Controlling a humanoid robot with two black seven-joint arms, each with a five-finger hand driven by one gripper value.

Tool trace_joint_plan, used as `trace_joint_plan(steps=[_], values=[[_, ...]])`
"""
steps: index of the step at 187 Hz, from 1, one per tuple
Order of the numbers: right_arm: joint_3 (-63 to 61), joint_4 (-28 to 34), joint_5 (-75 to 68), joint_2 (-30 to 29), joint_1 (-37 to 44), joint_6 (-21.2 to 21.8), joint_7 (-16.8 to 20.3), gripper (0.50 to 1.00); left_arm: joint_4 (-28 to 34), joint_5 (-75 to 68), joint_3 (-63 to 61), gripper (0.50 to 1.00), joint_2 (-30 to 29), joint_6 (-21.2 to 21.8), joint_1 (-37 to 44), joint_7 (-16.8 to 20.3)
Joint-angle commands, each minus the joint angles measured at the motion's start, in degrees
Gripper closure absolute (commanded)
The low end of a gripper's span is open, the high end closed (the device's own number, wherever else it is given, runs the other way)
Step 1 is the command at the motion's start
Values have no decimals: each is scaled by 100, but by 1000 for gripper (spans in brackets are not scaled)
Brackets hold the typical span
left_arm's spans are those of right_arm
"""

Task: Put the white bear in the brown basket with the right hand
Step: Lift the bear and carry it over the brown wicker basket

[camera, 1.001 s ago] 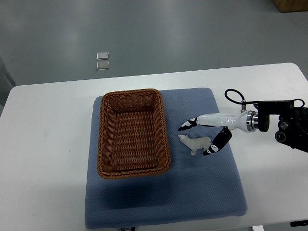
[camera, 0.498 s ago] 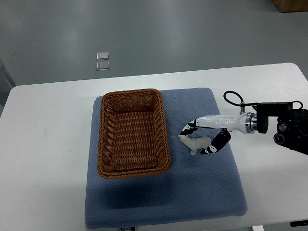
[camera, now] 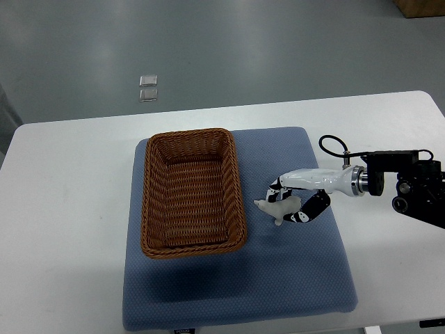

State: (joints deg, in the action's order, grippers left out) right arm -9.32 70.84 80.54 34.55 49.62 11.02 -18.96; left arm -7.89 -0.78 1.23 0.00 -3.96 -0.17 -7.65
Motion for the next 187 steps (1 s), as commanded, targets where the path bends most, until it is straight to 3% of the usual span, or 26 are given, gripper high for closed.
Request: trace_joint_plan(steps=[1, 48, 86, 142, 187], values=[[-52, 9, -38, 70, 48, -12, -12, 1000, 6, 8, 0, 500, 0, 0, -1, 1], [-298, -9, -117, 351, 584, 67, -29, 1000, -2, -1, 0, 500, 0, 0, -1, 1], [-290, -79, -109, 202, 1270, 67, -3, 1000, -2, 8, -9, 500, 0, 0, -1, 1], [-184, -273, -30, -1020, 1771, 190, 15, 1000, -2, -1, -9, 500, 0, 0, -1, 1], [-17, -1011, -12, -2118, 1753, 190, 15, 1000, -2, 8, -9, 500, 0, 0, 8, 1]])
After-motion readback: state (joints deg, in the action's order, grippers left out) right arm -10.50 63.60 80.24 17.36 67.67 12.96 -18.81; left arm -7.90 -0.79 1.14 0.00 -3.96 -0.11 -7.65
